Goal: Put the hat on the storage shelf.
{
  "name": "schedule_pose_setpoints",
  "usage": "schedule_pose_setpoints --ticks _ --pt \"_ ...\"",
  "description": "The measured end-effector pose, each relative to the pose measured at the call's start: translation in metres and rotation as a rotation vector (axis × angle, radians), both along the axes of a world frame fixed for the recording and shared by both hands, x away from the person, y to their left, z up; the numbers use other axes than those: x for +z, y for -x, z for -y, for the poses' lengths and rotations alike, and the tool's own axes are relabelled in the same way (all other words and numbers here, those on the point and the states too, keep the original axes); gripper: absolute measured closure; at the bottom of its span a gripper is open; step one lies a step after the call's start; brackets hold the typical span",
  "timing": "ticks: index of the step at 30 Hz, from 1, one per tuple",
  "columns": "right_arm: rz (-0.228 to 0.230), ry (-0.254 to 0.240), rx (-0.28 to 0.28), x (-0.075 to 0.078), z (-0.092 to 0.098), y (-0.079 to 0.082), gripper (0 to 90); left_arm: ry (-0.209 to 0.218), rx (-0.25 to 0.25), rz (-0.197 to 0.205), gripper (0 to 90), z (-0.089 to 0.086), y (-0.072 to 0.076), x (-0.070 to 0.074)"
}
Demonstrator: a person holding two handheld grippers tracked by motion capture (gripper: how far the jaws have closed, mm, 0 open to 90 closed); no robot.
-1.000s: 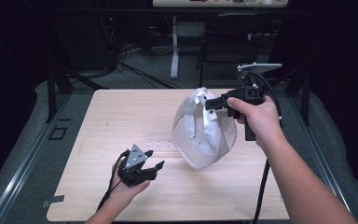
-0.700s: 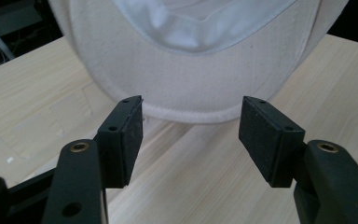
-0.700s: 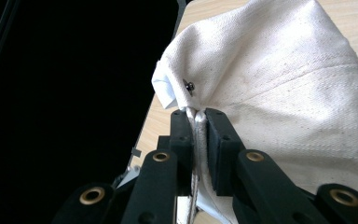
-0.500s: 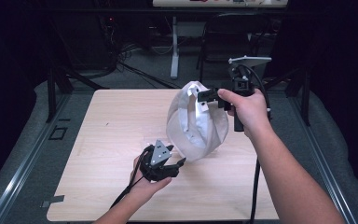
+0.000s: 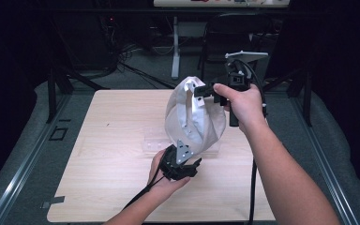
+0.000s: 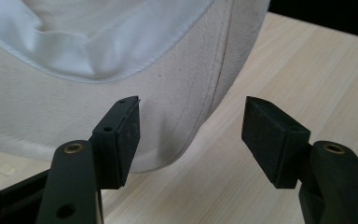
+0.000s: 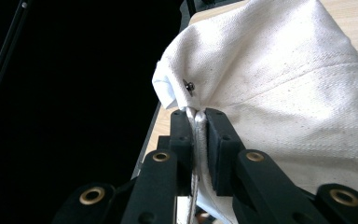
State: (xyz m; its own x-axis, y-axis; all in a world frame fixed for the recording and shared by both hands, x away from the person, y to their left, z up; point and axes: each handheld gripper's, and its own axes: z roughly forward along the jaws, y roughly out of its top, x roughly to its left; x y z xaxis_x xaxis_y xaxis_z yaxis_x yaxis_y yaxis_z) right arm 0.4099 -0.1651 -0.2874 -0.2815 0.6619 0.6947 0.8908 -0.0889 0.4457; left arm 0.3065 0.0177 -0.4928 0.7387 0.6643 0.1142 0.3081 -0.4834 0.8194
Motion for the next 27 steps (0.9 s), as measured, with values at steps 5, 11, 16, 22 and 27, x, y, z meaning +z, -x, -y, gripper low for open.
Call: schedule_pose_setpoints --ticks 5,11,16,22,27 --pt "0.003 0.006 0.007 0.001 -0.002 0.001 82.2 -0.033 0.045 0.014 50.9 0.006 -0.002 -0.002" --pt "0.007 0.002 -0.001 0.001 0.0 0.002 82.2 -0.054 0.063 0.037 67.7 -0.008 -0.005 0.003" --pt "0.01 0.005 -0.009 0.002 0.003 0.002 82.1 -0.029 0.066 0.028 75.2 -0.023 -0.012 0.008" --pt "0.011 0.007 -0.012 0.0 0.001 0.002 82.1 0.016 0.057 0.007 80.0 -0.038 -0.023 0.014" --pt "0.005 0.005 -0.007 -0.004 -0.001 0.0 82.1 0.048 0.036 -0.001 80.5 -0.048 -0.035 0.011"
